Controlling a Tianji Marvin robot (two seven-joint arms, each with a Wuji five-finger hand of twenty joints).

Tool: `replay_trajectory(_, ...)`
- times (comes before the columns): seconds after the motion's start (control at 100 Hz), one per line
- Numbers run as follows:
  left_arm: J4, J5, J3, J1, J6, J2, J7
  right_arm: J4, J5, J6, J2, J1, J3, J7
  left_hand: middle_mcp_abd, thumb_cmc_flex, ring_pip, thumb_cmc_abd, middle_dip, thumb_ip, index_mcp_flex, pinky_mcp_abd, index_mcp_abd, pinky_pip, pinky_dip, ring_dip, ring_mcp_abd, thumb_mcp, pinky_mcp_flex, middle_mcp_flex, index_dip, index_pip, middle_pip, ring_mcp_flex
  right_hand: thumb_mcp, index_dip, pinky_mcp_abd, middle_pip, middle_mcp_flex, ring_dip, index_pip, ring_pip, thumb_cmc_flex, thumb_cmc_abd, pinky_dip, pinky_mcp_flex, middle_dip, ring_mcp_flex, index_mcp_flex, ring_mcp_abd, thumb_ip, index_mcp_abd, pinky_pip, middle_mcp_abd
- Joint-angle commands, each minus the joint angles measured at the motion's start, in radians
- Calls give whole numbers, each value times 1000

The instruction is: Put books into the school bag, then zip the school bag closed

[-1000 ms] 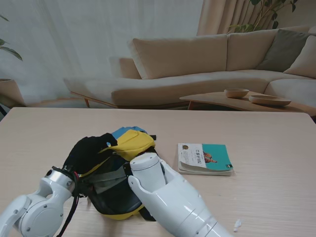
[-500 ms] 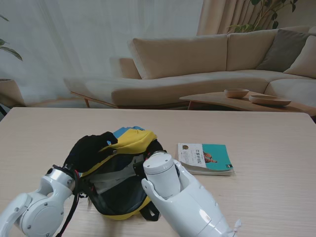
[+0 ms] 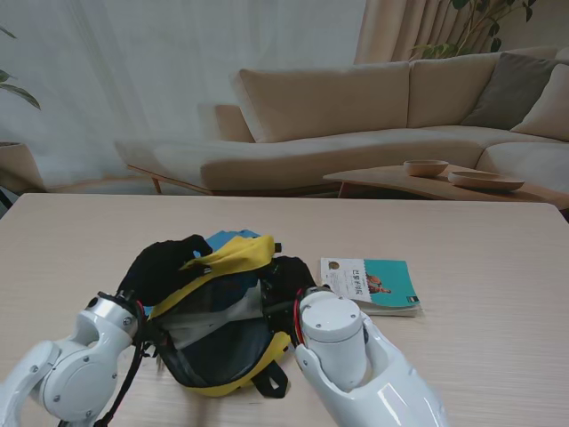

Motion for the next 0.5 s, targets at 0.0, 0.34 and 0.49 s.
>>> replay_trajectory(0.0, -4, -4, 1, 1, 7, -2, -21, -39, 8, -14, 23, -38, 13, 27, -16, 86, -4, 87, 20, 15, -14, 18, -55, 11, 17, 19, 25, 19, -8, -8, 48, 102, 15, -2, -14, 34, 12, 15, 44, 55, 49, 98, -33, 4, 25, -15, -3, 16, 41, -7, 36, -30, 102, -26)
replay_trajectory(0.34, 4, -7, 21, -1, 32, 3, -49, -207, -5, -89, 124, -189, 143, 222, -15, 85, -6, 87, 19, 15, -16, 16, -51, 9, 16, 18, 27, 19, -12, -10, 43, 99, 13, -4, -30, 102, -4, 42, 73, 133, 4, 250, -44, 15, 255, -153, 10, -23, 90, -6, 38, -30, 348, -24)
replay_trajectory(0.49, -1, 5, 46, 12, 56, 7, -67, -249, -15, -130, 153, -237, 206, 284, -15, 82, -13, 87, 16, 15, -19, 13, -46, 5, 14, 15, 27, 16, -16, -12, 28, 88, 7, -9, -36, 106, -8, 33, 56, 128, -46, 238, -45, 17, 273, -170, 6, -43, 94, -8, 38, -29, 337, -25)
